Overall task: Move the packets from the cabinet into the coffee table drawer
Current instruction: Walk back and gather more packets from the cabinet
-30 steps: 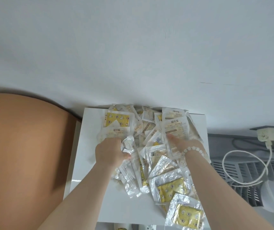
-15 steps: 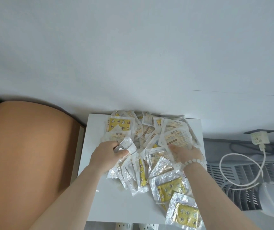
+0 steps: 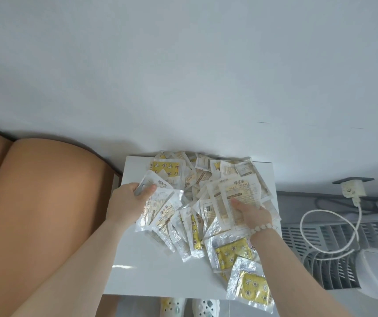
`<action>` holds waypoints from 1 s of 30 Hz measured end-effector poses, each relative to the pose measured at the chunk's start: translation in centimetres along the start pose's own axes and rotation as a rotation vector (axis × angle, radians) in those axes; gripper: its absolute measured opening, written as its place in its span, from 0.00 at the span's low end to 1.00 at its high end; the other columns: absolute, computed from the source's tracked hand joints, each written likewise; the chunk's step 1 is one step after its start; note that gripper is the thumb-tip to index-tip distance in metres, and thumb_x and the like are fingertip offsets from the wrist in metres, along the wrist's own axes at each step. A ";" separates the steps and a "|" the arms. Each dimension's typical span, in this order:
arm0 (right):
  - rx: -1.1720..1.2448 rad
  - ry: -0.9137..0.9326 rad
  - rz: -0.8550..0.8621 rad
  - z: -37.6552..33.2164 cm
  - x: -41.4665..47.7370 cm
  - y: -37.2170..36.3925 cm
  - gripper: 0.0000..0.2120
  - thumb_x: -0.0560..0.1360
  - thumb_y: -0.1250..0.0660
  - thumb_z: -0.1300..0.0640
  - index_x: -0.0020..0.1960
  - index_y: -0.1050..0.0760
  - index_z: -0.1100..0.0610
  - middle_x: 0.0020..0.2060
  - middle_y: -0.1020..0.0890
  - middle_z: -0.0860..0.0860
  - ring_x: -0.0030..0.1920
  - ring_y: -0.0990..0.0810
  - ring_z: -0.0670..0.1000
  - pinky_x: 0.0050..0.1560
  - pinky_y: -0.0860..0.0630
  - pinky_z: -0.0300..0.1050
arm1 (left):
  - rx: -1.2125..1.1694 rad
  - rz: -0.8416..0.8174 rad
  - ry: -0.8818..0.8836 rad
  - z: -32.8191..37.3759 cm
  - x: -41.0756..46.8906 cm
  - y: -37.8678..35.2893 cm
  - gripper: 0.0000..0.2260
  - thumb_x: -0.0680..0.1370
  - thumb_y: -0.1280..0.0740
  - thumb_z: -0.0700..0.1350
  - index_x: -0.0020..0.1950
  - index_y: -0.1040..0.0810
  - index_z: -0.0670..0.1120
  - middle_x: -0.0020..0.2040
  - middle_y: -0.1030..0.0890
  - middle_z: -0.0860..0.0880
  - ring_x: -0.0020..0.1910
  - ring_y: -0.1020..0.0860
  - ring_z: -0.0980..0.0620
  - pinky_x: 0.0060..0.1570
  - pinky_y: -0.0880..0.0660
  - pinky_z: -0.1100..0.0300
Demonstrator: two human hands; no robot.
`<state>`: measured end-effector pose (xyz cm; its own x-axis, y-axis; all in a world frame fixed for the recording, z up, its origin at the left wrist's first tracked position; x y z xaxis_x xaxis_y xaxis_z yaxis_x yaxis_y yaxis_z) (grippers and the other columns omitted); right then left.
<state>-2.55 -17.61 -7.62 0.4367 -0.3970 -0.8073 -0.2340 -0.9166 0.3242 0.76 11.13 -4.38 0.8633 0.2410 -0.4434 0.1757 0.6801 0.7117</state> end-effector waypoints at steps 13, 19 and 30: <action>0.162 0.091 -0.161 -6.4 -8.3 3.6 0.18 0.65 0.22 0.52 0.49 0.23 0.59 0.47 0.17 0.55 0.51 0.19 0.58 0.59 0.24 0.55 | -0.072 0.097 -0.093 10.7 -2.7 6.1 0.23 0.80 0.42 0.56 0.32 0.32 0.41 0.30 0.27 0.45 0.33 0.28 0.45 0.32 0.36 0.56; 0.186 0.205 -0.121 -10.7 -12.9 9.5 0.29 0.63 0.21 0.49 0.57 0.24 0.64 0.51 0.17 0.58 0.53 0.19 0.60 0.60 0.25 0.57 | -0.179 0.130 -0.153 17.7 -7.1 9.0 0.24 0.80 0.41 0.55 0.29 0.39 0.44 0.28 0.32 0.48 0.31 0.32 0.48 0.32 0.37 0.57; 0.203 0.360 -0.174 -15.5 -22.6 17.7 0.47 0.39 0.18 0.40 0.53 0.20 0.60 0.49 0.16 0.54 0.50 0.17 0.57 0.58 0.23 0.55 | -0.283 -0.039 -0.249 26.1 -15.5 13.5 0.22 0.80 0.43 0.58 0.44 0.24 0.40 0.47 0.18 0.39 0.49 0.19 0.40 0.56 0.24 0.48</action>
<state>-3.11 -25.54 24.02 0.7507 -0.2620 -0.6064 -0.2804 -0.9576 0.0666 2.05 -1.51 26.29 0.9534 0.0593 -0.2960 0.1029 0.8580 0.5032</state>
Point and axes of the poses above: each hand's wrist, its own x-axis towards the middle knuckle, its own y-axis out of the back of the hand, z = x × y, the point moved 3 cm from there along x, towards the middle knuckle
